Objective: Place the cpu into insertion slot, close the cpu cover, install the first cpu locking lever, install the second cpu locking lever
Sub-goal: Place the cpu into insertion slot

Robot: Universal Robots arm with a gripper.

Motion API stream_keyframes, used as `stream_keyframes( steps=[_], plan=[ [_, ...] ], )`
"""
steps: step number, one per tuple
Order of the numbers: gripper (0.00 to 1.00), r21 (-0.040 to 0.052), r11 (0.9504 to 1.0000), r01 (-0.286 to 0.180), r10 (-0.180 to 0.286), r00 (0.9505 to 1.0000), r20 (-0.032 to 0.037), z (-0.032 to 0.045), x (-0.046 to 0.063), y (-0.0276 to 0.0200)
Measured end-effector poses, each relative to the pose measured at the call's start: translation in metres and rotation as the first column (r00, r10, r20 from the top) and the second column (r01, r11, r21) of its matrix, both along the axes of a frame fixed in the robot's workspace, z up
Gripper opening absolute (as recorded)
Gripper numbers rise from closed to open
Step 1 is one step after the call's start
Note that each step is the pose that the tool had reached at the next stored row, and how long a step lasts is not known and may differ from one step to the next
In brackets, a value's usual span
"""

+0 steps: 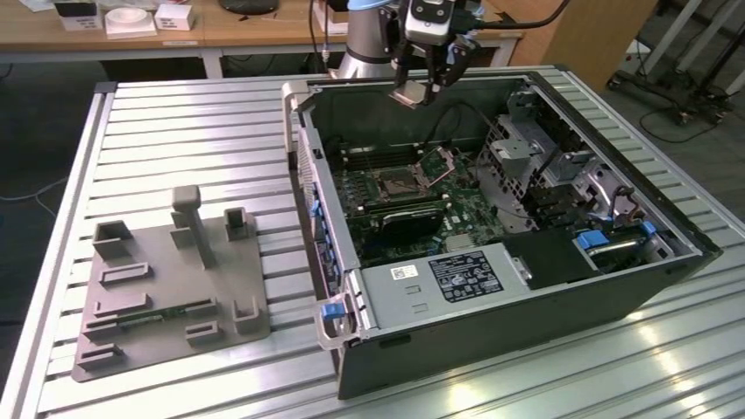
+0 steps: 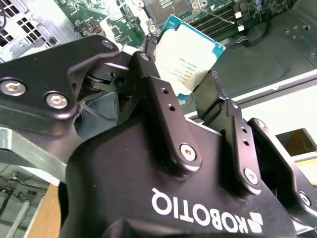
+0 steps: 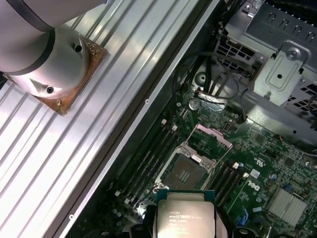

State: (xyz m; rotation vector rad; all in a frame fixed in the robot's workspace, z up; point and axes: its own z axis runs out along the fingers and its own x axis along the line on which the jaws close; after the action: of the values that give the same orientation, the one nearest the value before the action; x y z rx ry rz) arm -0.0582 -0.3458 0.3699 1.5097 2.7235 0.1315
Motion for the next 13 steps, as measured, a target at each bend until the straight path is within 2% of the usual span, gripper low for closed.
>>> stream_keyframes(
  steps=[9, 13],
  plan=[
    [0.54, -0.0001, 0.9998, 0.021, -0.021, 0.9998, -0.0001, 0.0, -0.0027, 0.0],
    [0.54, 0.0, 0.999, 0.044, -0.044, 0.999, 0.0, -0.0001, -0.0028, -0.0001]
  ],
)
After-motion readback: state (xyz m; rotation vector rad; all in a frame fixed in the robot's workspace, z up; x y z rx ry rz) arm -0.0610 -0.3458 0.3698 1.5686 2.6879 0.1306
